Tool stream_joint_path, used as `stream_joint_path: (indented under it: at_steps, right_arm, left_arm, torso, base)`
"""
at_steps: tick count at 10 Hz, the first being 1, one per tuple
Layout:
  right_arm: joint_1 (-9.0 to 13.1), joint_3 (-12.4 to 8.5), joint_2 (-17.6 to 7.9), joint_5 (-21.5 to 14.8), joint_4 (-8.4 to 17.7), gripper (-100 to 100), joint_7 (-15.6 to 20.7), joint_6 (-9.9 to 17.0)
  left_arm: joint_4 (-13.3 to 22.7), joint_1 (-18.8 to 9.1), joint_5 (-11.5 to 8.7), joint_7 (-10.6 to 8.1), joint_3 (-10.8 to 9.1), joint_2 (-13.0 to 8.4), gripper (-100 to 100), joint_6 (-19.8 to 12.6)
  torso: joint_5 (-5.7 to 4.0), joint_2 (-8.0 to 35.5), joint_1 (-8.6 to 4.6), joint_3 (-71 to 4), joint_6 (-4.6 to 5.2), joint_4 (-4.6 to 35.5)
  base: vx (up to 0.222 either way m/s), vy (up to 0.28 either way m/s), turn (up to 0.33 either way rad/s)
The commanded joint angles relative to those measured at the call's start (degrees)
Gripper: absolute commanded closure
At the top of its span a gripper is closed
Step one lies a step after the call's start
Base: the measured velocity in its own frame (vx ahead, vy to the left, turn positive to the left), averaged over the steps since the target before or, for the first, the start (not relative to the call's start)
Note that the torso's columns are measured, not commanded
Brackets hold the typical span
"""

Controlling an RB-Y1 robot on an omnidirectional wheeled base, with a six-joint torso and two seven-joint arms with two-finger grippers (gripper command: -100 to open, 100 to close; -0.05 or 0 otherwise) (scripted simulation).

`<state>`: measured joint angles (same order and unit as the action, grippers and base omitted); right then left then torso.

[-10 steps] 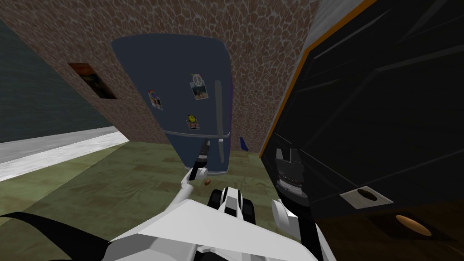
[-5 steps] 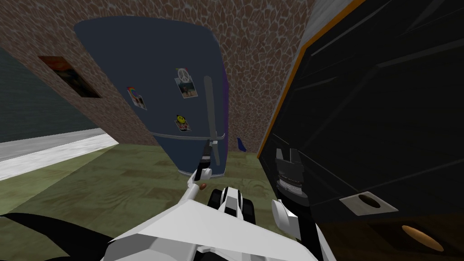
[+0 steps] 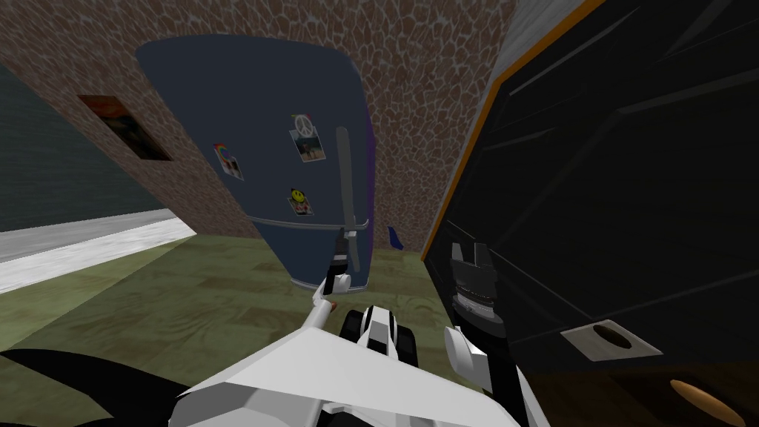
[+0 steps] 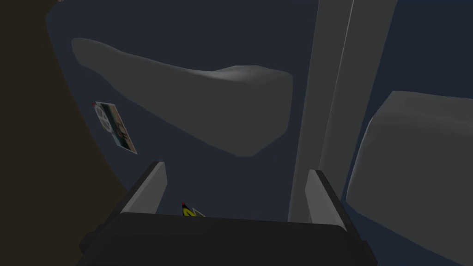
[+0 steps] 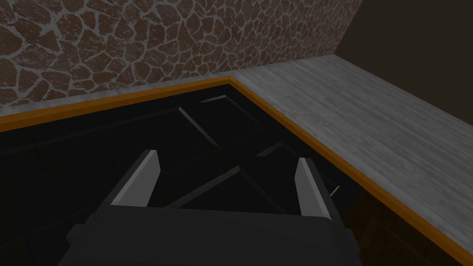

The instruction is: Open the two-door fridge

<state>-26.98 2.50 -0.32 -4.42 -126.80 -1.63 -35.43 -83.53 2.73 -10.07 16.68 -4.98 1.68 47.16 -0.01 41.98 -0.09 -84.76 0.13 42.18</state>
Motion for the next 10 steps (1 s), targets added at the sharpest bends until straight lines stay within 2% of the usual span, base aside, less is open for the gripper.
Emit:
stream_joint_path:
  at_steps: [1,2,3,4,6,7,8,10]
  right_arm:
    - [0.0,0.0,0.0,0.0,0.0,0,0.0,0.0]
    - [0.0,0.0,0.0,0.0,0.0,0,0.0,0.0]
    - [0.0,0.0,0.0,0.0,0.0,0,0.0,0.0]
    - [0.0,0.0,0.0,0.0,0.0,0,0.0,0.0]
    - [0.0,0.0,0.0,0.0,0.0,0,0.0,0.0]
    - [0.0,0.0,0.0,0.0,0.0,0,0.0,0.0]
    - [0.0,0.0,0.0,0.0,0.0,0,0.0,0.0]
    - [0.0,0.0,0.0,0.0,0.0,0,0.0,0.0]
  left_arm:
    - [-1.1,-1.7,-0.2,0.54,-0.44,0.1,-100,-2.9]
    - [-1.6,-2.3,-0.3,0.70,-0.61,0.2,-100,-3.9]
    - [-1.2,-1.9,-0.3,0.56,-0.50,0.1,-100,-3.2]
    - [-0.5,-0.8,-0.1,0.28,-0.20,0.1,100,-1.5]
    - [0.1,0.0,0.0,0.03,0.04,0.0,100,-0.1]
    - [-0.1,-0.2,0.0,0.24,0.01,0.2,100,-0.7]
    - [0.0,-0.2,0.1,0.22,0.04,-2.4,-100,-0.5]
    - [0.0,-0.3,0.1,0.24,0.05,-5.7,-100,-0.7]
  torso:
    - [0.03,0.0,0.13,0.0,-0.05,0.0]
    - [0.03,0.0,0.21,0.0,-0.05,0.1]
    - [0.02,0.0,0.25,0.0,-0.06,0.1]
    - [0.04,0.0,0.22,0.0,-0.09,0.0]
    - [0.00,0.2,0.11,0.1,-0.07,0.1]
    - [-0.01,0.2,0.07,0.1,-0.10,0.1]
    - [0.00,0.2,0.09,0.2,-0.12,0.1]
    - [0.01,0.3,0.17,0.2,-0.17,0.1]
  base:
    - [0.015,0.014,0.032]
    - [0.008,0.011,0.030]
    - [0.000,0.000,0.000]
    - [-0.005,-0.007,-0.061]
    - [-0.007,-0.011,-0.031]
    - [-0.004,-0.005,-0.004]
    - [0.000,0.000,0.000]
    - [-0.001,-0.003,-0.003]
